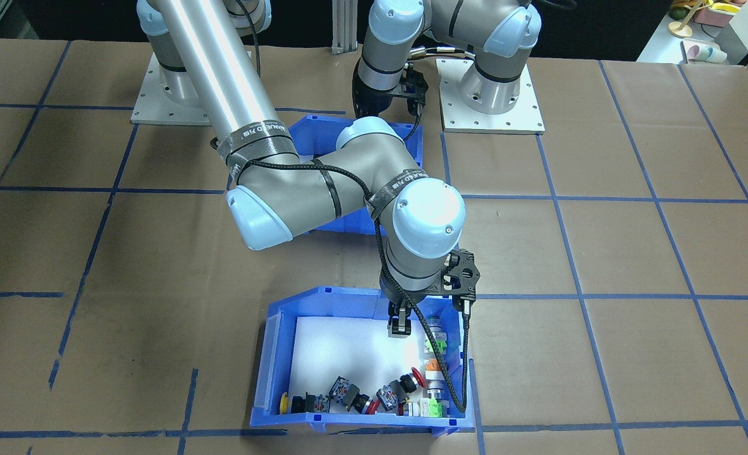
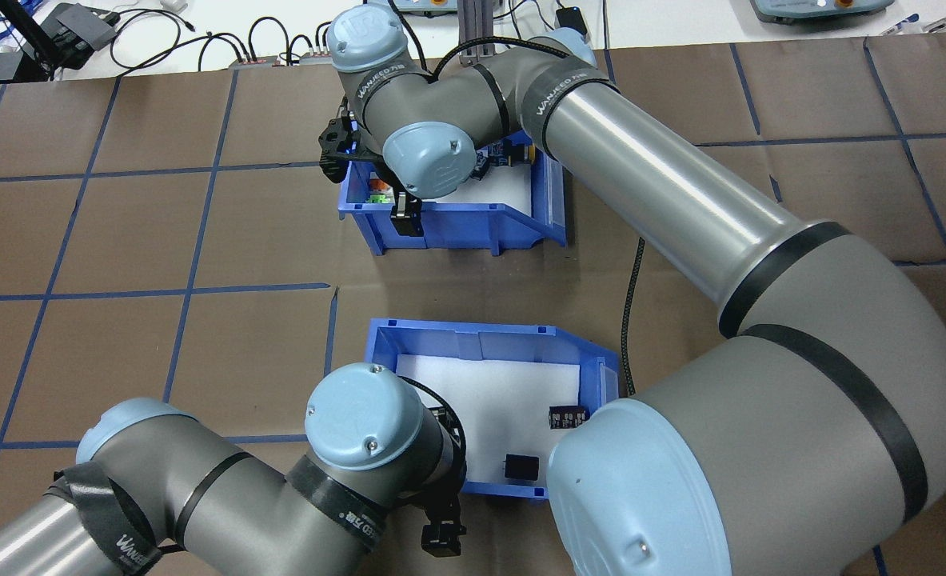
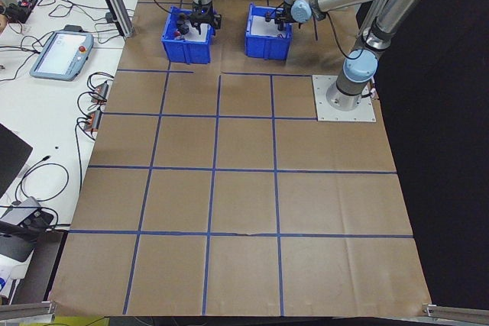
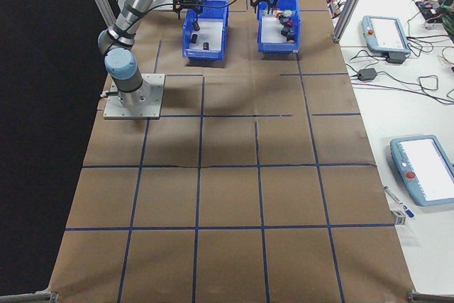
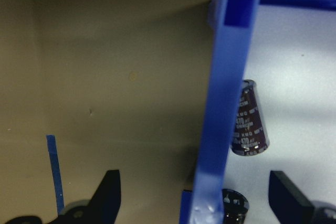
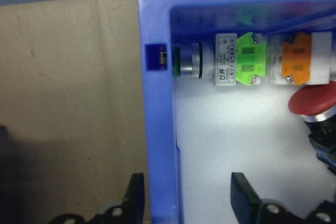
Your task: Place battery box in front
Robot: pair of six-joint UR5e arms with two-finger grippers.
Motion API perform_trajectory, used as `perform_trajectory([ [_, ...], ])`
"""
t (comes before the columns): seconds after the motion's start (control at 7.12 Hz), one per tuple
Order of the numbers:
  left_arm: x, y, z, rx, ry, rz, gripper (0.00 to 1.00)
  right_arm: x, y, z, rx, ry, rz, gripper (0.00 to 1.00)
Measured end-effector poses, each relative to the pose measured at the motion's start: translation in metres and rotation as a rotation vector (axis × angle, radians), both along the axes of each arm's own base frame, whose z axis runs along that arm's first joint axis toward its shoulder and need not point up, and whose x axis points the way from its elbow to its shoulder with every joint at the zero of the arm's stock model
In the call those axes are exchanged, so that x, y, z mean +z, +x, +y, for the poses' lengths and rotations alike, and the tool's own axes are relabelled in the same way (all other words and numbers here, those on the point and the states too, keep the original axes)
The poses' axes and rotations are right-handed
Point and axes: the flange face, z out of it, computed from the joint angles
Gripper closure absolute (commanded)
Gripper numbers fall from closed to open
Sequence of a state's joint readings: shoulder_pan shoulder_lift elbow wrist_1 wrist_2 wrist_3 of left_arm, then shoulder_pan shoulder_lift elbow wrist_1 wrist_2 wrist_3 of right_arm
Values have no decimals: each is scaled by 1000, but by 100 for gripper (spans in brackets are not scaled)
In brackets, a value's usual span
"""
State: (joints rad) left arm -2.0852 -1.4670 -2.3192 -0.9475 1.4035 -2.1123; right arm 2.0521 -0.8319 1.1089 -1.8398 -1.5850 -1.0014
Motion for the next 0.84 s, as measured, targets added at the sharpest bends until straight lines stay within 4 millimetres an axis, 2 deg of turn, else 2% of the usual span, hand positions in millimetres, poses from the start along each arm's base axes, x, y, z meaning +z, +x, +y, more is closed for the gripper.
perform_trajectory([
  [0.14, -3, -1, -1, 0, 5, -2, 54, 1, -2, -1, -3, -3, 1, 72],
  [0.28, -4, -1, -2, 0, 3, 0, 73, 3, -3, -1, -5, -4, 4, 94],
  [0.42, -3, -2, -3, -1, -8, 8, 87, 5, -4, -1, -7, -6, 8, 100],
  [0.56, -1, -3, -4, -2, -20, 17, 97, 10, -6, -2, -6, -18, 19, 100],
  [0.7, 1, -5, -6, -4, -35, 29, 100, 19, -11, -5, -5, -39, 32, 100],
  [0.84, 3, -6, -8, -7, -56, 43, 100, 37, -19, -9, -8, -67, 31, 100],
])
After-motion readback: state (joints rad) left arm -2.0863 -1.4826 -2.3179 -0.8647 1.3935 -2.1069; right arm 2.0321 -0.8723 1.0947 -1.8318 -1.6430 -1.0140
